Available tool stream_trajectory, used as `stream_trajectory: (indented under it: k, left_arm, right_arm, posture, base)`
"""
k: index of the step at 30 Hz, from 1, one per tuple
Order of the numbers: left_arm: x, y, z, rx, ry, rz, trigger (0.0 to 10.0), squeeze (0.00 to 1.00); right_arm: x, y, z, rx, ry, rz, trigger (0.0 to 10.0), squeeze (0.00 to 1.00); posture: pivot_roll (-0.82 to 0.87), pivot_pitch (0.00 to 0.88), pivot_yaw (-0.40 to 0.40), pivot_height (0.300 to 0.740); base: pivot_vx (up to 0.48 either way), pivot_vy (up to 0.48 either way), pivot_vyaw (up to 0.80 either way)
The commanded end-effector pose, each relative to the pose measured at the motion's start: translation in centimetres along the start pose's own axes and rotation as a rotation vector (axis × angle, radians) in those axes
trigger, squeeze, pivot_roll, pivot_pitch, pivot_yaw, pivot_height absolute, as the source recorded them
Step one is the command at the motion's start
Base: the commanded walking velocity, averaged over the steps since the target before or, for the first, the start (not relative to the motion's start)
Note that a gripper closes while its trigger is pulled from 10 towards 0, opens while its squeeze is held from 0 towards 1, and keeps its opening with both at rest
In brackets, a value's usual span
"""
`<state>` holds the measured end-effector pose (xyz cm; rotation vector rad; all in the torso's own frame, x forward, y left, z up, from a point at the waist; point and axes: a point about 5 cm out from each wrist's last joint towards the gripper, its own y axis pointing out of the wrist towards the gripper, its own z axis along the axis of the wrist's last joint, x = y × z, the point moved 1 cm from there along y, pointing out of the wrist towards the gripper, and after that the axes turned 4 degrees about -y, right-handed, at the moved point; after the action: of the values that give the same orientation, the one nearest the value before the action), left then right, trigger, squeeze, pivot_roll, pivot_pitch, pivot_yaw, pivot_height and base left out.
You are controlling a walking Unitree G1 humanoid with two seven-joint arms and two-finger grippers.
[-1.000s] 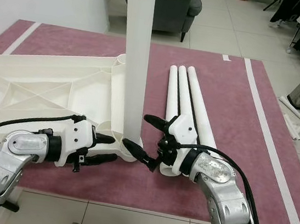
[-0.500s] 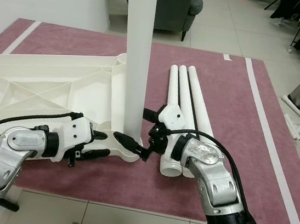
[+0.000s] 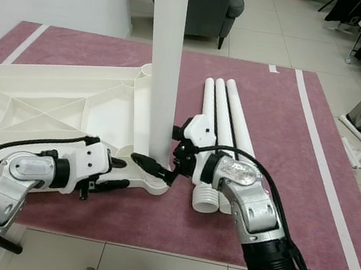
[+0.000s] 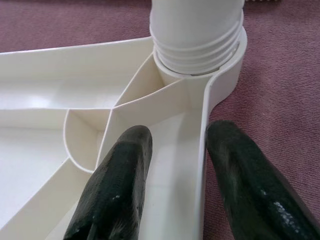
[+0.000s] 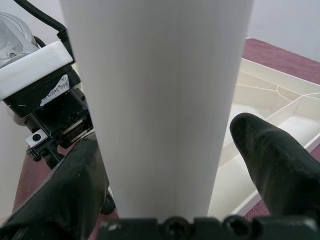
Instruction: Building children table
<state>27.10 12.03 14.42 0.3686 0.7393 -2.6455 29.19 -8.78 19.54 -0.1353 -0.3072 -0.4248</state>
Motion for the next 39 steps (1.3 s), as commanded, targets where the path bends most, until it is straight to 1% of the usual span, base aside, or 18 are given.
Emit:
stream_trajectory:
  k: [1,6,7,10,11,14,16,18,21,22,23,24,25,27,29,30,34,39]
  left_arm:
    - [-0.5,0.2,-0.1,0.004,0.002,0.108,10.0,0.0]
    - [-0.1,-0.3,0.2,0.021,0.005,0.103,10.0,0.0]
    - [-0.2,-0.8,0.6,0.035,0.014,0.122,10.0,0.0]
    - [-0.2,-1.2,0.8,0.041,0.021,0.132,10.0,0.0]
    - [-0.2,-1.5,0.9,0.043,0.029,0.138,10.0,0.0]
    - [0.4,-2.9,1.3,0.041,0.062,0.113,10.0,0.0]
    - [0.5,-3.0,1.3,0.042,0.065,0.105,10.0,0.0]
    - [0.7,-2.9,1.3,0.039,0.056,0.116,10.0,0.0]
    - [0.7,-2.5,1.2,0.039,0.047,0.13,10.0,0.0]
    - [0.6,-1.8,1.2,0.051,0.018,0.169,10.0,0.0]
    - [0.5,-1.6,1.3,0.067,-0.014,0.186,10.0,0.0]
    - [0.5,-1.6,1.3,0.067,-0.014,0.186,10.0,0.0]
    - [0.4,-1.5,1.3,0.078,-0.038,0.198,10.0,0.0]
    - [0.5,-1.5,1.4,0.088,-0.056,0.192,10.0,0.0]
    - [1.1,-2.0,1.1,0.076,-0.069,0.165,10.0,0.0]
    - [1.1,-2.0,1.1,0.076,-0.069,0.165,10.0,0.0]
    - [2.3,-2.5,0.3,0.033,-0.054,0.121,10.0,0.0]
    - [2.4,-2.4,0.3,0.026,-0.048,0.11,10.0,0.0]
  right_arm:
    - [-0.1,0.3,0.1,0.005,-0.01,0.017,10.0,0.0]
    - [-0.8,0.1,-0.7,-0.006,0.001,0.003,10.0,0.0]
    - [-1.3,-0.1,-1.0,-0.011,0.008,-0.007,10.0,0.0]
    - [-1.5,-0.2,-1.2,-0.011,0.014,-0.013,10.0,0.0]
    - [-1.8,-0.3,-1.3,-0.011,0.02,-0.019,10.0,0.0]
    - [-2.3,-0.6,-1.6,-0.012,0.037,-0.053,10.0,0.0]
    - [-2.3,-0.7,-1.6,-0.013,0.04,-0.06,10.0,0.0]
    - [-2.0,-0.9,-1.8,-0.011,0.046,-0.113,10.0,0.0]
    - [-1.7,-0.9,-1.8,-0.009,0.05,-0.14,10.0,0.0]
    - [-1.5,-1.0,-1.7,-0.005,0.05,-0.167,10.0,0.0]
    - [-1.5,-0.9,-1.7,-0.003,0.048,-0.169,10.0,0.0]
    - [-1.5,-0.9,-1.7,-0.003,0.048,-0.169,10.0,0.0]
    - [-1.5,-0.9,-1.7,-0.002,0.047,-0.171,10.0,0.0]
    - [-1.5,-0.9,-1.6,-0.001,0.046,-0.172,10.0,0.0]
    - [-1.6,-0.9,-1.6,0.001,0.046,-0.176,10.0,0.0]
    - [-1.6,-0.9,-1.6,0.001,0.046,-0.176,10.0,0.0]
    - [-1.7,-0.9,-1.5,-0.001,0.047,-0.179,10.0,0.0]
    - [-1.8,-1.0,-1.6,-0.007,0.048,-0.178,10.0,0.0]
  posture:
    - [0.09,0.105,0.006,0.74]
    - [0.09,0.093,0.02,0.74]
    - [0.09,0.086,0.021,0.74]
    - [0.09,0.082,0.021,0.74]
    - [0.09,0.08,0.02,0.74]
    - [0.09,0.075,0.013,0.74]
    - [0.1,0.071,0.012,0.74]
    - [0.1,0.069,0.012,0.74]
    - [0.09,0.068,0.015,0.74]
    - [0.09,0.069,0.019,0.74]
    - [0.08,0.071,0.022,0.74]
    - [0.08,0.071,0.022,0.74]
    - [0.08,0.071,0.021,0.74]
    - [0.08,0.074,0.021,0.74]
    - [0.08,0.08,0.023,0.74]
    - [0.08,0.08,0.023,0.74]
    - [0.09,0.083,0.016,0.74]
    - [0.09,0.083,0.012,0.74]
  base:
    - [0.0,0.0,0.0]
    - [0.0,0.0,0.0]
    - [0.0,0.0,0.0]
    - [0.0,0.0,0.0]
    - [0.0,0.0,0.0]
    - [0.0,0.0,0.0]
    - [0.0,0.0,0.0]
    - [0.0,0.0,0.0]
    - [0.0,0.0,0.0]
    - [0.0,0.0,0.0]
    - [0.0,0.0,0.0]
    - [0.0,0.0,0.0]
    - [0.0,0.0,0.0]
    - [0.0,0.0,0.0]
    - [0.0,0.0,0.0]
    - [0.0,0.0,0.0]
    - [0.0,0.0,0.0]
    - [0.0,0.0,0.0]
